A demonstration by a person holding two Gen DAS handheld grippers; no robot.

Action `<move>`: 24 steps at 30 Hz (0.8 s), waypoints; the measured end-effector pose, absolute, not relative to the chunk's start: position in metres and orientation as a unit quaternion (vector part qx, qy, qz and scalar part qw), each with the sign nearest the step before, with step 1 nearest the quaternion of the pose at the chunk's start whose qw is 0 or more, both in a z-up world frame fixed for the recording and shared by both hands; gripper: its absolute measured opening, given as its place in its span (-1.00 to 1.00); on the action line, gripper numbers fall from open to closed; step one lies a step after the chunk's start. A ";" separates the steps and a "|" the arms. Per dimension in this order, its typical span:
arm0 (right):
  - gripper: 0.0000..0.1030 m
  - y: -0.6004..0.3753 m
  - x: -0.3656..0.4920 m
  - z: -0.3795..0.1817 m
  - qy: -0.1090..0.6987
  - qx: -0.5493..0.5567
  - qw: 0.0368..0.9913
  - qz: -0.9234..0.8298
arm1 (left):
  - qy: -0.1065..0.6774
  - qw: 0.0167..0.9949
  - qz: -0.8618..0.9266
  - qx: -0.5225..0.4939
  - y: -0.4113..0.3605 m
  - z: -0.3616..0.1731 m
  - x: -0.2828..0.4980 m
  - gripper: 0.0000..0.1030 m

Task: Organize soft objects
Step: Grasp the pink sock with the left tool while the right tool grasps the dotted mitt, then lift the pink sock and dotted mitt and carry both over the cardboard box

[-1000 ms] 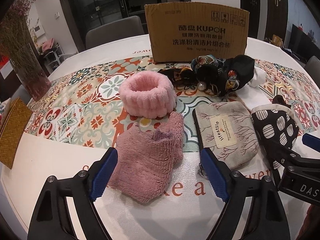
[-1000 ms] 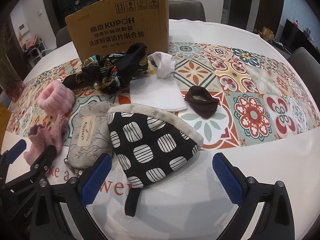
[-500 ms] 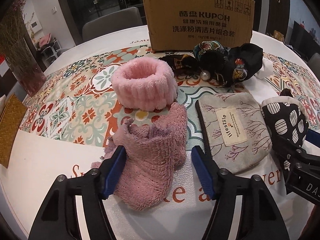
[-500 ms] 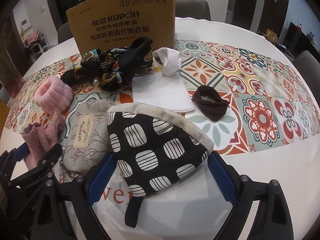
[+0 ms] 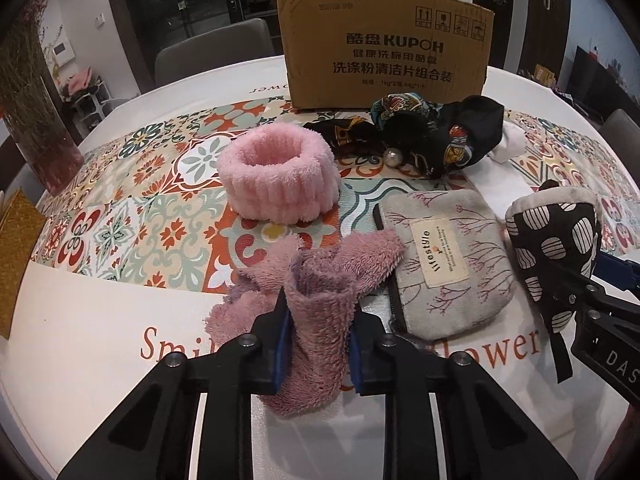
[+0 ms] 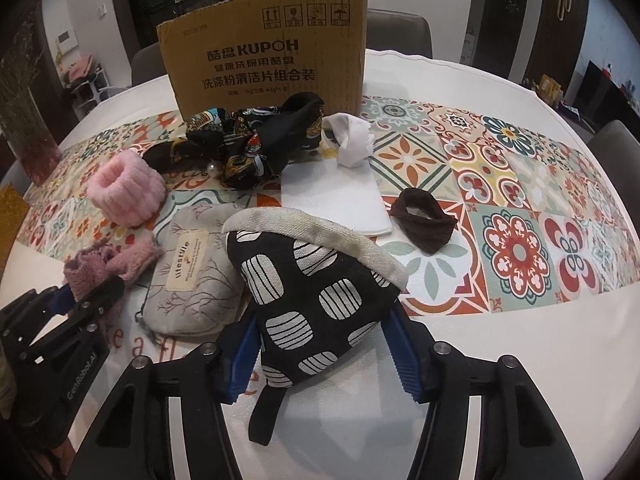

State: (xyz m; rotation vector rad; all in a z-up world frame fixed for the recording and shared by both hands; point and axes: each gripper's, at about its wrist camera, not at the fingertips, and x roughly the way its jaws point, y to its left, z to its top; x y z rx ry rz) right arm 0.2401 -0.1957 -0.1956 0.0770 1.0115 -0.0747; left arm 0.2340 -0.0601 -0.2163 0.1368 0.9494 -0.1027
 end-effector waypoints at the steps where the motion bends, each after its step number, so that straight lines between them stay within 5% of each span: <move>1: 0.14 -0.196 0.239 -0.194 0.483 0.038 0.874 -0.036 | 0.455 0.887 -0.051 0.063 -0.060 -0.214 0.233 -0.57; 24: 0.13 -0.201 0.219 -0.094 0.384 0.049 0.922 -0.018 | 0.334 0.938 -0.077 0.052 -0.066 -0.092 0.210 -0.57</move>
